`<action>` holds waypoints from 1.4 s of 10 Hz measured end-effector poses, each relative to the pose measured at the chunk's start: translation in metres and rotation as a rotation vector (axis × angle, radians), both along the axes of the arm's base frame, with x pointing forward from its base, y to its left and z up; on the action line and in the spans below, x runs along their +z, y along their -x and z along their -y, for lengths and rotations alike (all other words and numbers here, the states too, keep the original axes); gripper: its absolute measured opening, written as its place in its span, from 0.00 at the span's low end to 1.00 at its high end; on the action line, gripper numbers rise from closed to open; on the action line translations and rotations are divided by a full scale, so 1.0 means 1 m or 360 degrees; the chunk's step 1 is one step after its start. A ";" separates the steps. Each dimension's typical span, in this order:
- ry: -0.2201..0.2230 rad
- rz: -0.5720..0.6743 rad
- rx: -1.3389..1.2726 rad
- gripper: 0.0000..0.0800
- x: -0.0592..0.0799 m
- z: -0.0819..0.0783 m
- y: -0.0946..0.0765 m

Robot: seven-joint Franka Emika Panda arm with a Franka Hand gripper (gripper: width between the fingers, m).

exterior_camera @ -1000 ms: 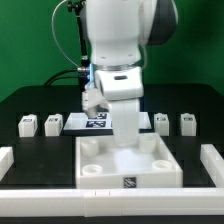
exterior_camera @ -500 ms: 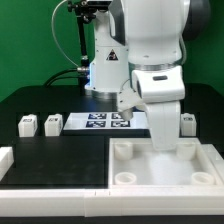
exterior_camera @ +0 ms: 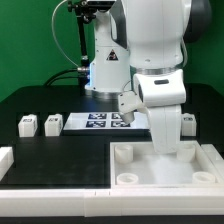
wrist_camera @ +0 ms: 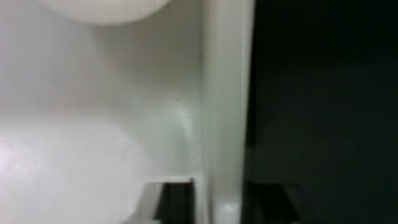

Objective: Assemble one leg

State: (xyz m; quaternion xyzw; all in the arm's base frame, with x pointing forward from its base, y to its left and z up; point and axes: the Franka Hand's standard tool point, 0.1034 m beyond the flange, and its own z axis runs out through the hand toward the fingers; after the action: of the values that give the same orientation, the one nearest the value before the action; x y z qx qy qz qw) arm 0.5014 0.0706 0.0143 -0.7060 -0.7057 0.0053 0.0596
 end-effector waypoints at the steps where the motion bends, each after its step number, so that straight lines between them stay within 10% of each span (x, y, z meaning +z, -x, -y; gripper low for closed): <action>1: 0.0000 0.0000 -0.0001 0.42 0.000 0.000 0.000; 5: 0.0001 -0.0001 -0.0003 0.79 0.000 0.001 0.000; 10: 0.0002 -0.0001 -0.0009 0.81 0.000 0.002 0.000; 14: 0.0091 0.0012 -0.0737 0.81 0.049 -0.039 0.029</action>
Offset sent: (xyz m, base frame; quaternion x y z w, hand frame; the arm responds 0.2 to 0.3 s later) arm 0.0000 0.0000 0.0000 0.0000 0.0000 0.0000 1.0000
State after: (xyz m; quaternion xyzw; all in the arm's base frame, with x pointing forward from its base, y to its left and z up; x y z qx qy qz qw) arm 0.4723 0.1096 0.0629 -0.8505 -0.5247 0.0088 0.0367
